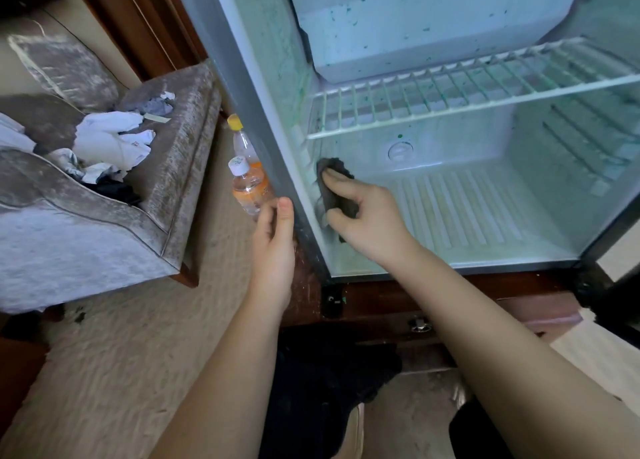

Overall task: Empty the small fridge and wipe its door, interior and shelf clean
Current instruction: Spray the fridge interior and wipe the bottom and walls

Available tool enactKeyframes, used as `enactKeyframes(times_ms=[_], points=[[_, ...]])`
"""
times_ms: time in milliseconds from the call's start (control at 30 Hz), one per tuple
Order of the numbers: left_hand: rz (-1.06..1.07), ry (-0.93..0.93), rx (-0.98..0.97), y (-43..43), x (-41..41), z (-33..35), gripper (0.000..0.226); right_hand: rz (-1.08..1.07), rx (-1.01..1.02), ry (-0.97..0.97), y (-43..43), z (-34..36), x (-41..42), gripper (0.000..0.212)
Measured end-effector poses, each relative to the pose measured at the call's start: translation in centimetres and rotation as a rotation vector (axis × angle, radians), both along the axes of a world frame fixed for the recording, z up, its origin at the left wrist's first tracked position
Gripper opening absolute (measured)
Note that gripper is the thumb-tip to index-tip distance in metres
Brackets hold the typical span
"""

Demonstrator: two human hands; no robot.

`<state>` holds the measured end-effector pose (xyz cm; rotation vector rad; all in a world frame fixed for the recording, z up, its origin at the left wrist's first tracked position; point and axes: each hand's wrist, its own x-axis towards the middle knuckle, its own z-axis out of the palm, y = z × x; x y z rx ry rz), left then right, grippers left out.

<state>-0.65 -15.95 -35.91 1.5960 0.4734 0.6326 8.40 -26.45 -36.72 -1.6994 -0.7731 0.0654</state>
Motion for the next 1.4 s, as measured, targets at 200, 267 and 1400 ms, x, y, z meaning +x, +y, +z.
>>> enactKeyframes(times_ms=[200, 267, 1400], points=[[-0.042, 0.031, -0.106, -0.5, -0.5, 0.9, 0.017, -0.125, 0.047, -0.182, -0.3, -1.0, -2.4, 0.047], [-0.049, 0.045, -0.109, -0.4, -0.7, 0.9, 0.017, -0.159, 0.044, -0.234, -0.2, -1.4, -2.9, 0.046], [-0.117, 0.154, -0.078, 0.6, -1.5, 0.8, 0.023, -0.212, -0.12, -0.108, -6.4, 2.3, 0.2, 0.052]])
